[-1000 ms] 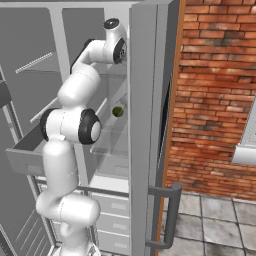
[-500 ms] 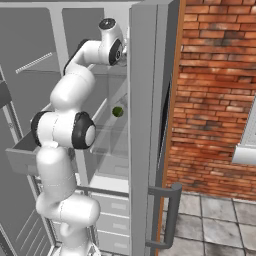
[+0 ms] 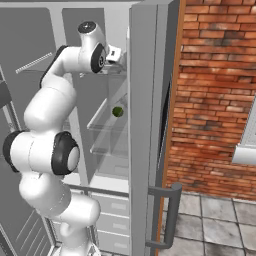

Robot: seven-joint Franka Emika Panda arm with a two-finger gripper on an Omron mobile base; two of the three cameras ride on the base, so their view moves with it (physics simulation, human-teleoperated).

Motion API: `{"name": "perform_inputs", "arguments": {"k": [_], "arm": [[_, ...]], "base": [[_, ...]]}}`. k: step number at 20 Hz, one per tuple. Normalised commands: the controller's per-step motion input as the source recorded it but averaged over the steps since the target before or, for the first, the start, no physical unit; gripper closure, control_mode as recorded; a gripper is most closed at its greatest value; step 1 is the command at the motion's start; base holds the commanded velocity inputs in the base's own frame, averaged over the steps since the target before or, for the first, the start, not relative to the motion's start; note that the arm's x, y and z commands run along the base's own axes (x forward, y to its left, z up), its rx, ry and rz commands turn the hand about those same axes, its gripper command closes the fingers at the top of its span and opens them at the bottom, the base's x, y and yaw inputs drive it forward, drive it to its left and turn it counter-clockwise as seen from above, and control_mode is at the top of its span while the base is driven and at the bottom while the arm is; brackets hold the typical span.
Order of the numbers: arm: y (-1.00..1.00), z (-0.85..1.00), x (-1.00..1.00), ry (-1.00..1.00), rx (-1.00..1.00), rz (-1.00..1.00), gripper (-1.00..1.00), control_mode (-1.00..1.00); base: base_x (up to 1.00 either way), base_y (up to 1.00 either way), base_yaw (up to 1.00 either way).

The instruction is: Take the lime and garlic from the fridge shelf and place them in the freezer drawer to begin freezing them.

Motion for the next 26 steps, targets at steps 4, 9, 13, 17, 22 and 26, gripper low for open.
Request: {"name": "perform_inputs", "arguments": {"k": [4,9,13,17,22,26], "arm": [[0.30,-0.10,-1.00,0.01,0.00,0.00,1.00,-1.00],[0.41,-0.26,-1.00,0.05,0.01,0.01,1.00,-1.00],[0.75,-0.61,-1.00,0.12,0.00,0.03,1.00,-1.00],[0.90,-0.68,-0.92,0.21,0.00,0.04,1.00,-1.00],[0.99,-0.73,-0.29,0.32,0.01,0.06,1.00,-1.00],[0.80,-0.69,0.23,0.41,0.02,0.08,1.00,-1.00]], "base": [[0.00,0.00,0.00],[0.00,0.00,0.00],[0.00,0.00,0.00],[0.00,0.00,0.00],[0.00,0.00,0.00],[0.00,0.00,0.00]]}}
